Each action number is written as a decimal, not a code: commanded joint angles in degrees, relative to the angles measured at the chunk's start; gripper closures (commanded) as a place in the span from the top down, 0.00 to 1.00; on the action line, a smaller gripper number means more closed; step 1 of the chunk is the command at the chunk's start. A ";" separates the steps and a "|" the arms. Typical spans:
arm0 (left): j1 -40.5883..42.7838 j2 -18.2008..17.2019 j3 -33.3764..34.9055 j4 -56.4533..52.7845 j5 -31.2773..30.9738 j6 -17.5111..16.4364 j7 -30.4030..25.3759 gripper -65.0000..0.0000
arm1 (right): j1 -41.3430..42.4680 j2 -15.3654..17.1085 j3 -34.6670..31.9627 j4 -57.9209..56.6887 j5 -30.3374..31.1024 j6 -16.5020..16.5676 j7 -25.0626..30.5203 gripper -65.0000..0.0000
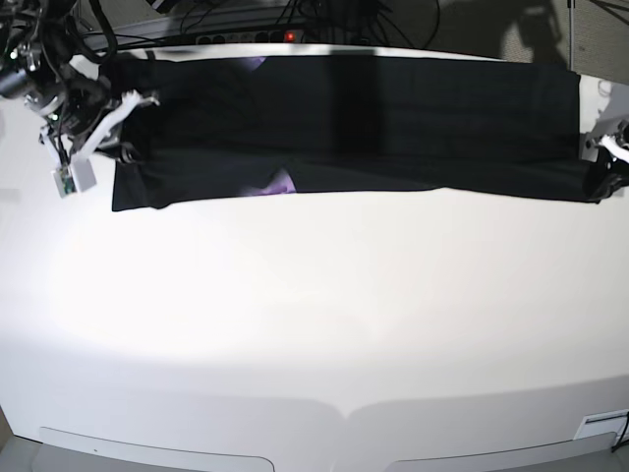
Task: Fold the T-shirt properly
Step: 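Lift the hem with both grippers and fold it over toward the collar, then release the hem and press the folded strip flat with both grippers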
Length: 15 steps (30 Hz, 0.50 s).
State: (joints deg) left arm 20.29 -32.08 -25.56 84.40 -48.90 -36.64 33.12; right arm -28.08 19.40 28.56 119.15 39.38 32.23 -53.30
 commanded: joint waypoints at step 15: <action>5.42 3.69 -0.74 0.83 9.97 -0.68 -1.55 0.00 | -4.31 -6.27 1.70 1.03 -11.85 1.84 1.81 0.03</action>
State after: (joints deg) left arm 25.71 -27.11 -25.56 84.40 -38.35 -37.08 33.06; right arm -32.38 12.53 29.87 119.20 27.29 33.69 -52.56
